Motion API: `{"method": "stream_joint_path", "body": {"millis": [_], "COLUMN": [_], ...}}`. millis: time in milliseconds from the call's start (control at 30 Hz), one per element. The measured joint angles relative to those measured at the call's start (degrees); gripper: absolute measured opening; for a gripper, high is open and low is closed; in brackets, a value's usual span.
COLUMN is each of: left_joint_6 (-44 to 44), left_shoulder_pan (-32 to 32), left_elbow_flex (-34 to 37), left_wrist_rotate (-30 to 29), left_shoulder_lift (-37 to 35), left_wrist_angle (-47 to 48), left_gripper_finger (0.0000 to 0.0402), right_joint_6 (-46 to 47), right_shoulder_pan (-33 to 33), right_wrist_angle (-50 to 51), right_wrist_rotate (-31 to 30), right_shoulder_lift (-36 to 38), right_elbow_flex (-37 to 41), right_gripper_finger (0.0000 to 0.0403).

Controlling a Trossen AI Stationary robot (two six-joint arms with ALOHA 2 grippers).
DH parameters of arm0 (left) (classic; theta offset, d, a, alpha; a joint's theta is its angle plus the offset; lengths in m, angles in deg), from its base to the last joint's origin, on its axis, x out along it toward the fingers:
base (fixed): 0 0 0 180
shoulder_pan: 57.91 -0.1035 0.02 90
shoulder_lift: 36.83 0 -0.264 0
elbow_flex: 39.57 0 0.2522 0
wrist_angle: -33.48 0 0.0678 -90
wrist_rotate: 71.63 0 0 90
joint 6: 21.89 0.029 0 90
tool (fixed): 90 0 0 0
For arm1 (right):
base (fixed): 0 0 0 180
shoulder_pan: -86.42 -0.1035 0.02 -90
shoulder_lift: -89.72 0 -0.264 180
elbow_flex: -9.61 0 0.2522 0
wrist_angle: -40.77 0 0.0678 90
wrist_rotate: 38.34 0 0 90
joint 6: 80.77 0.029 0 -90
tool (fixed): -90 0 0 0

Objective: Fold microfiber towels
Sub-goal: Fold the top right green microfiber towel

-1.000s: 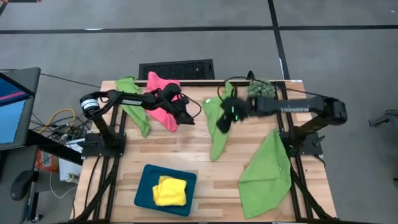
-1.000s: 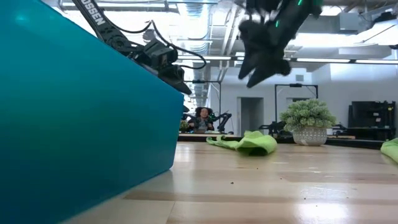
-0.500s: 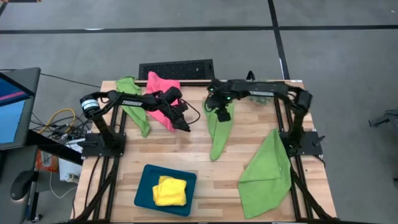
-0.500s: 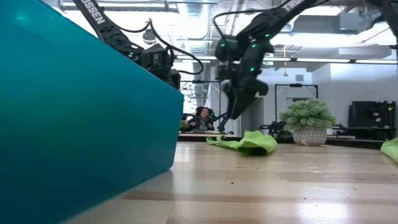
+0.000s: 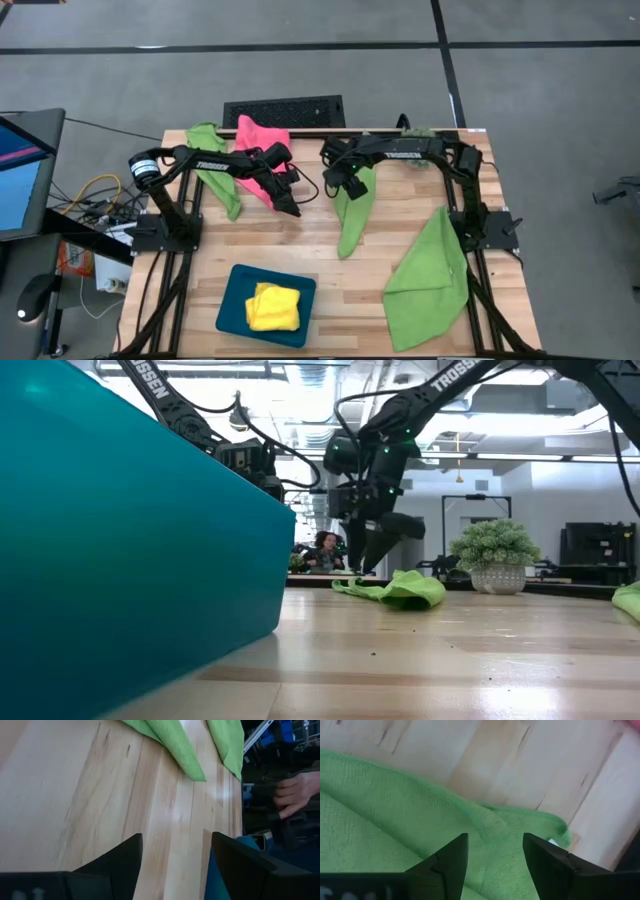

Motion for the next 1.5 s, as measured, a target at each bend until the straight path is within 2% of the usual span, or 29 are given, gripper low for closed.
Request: {"method": "stream_joint_path", "body": {"millis": [433,600,667,800,900,1200,1500], "left_joint_6": [0.0,0.0,0.2,0.6,0.8,0.9,0.9], "left_shoulder_pan": [0.0,0.0,0.0,0.0,0.0,0.0,0.0], "left_elbow_flex": [0.0,0.0,0.0,0.0,0.0,0.0,0.0], "left_wrist_rotate": [0.0,0.0,0.0,0.0,-0.1,-0.1,0.0], "left_shoulder_lift": [0.0,0.0,0.0,0.0,0.0,0.0,0.0], "left_wrist_angle": [0.0,0.1,0.5,1.0,1.1,1.3,1.2], "left_gripper_finger": [0.0231,0.0231,0.0231,0.0231,0.0231,0.0231,0.0231], "right_joint_6": [-2.1,-2.3,-2.2,-0.3,-0.5,1.0,9.9], "right_shoulder_pan": [-0.3,-0.2,-0.7,-1.7,-2.4,-3.3,-3.0], "right_wrist_angle": [-4.7,-1.7,-3.7,-5.8,-6.6,-3.3,8.3], "right_wrist_rotate": [0.2,0.0,0.0,-2.0,-4.6,-5.8,-3.8], "right_shoulder_lift": [0.0,-2.5,-3.6,-3.6,-3.6,-3.6,-3.5], "right_elbow_flex": [2.3,2.6,2.1,2.2,2.2,-0.5,-8.5], "right_gripper_finger": [0.0181,0.0158,0.0153,0.0144,0.0121,0.0015,0.0004]}}
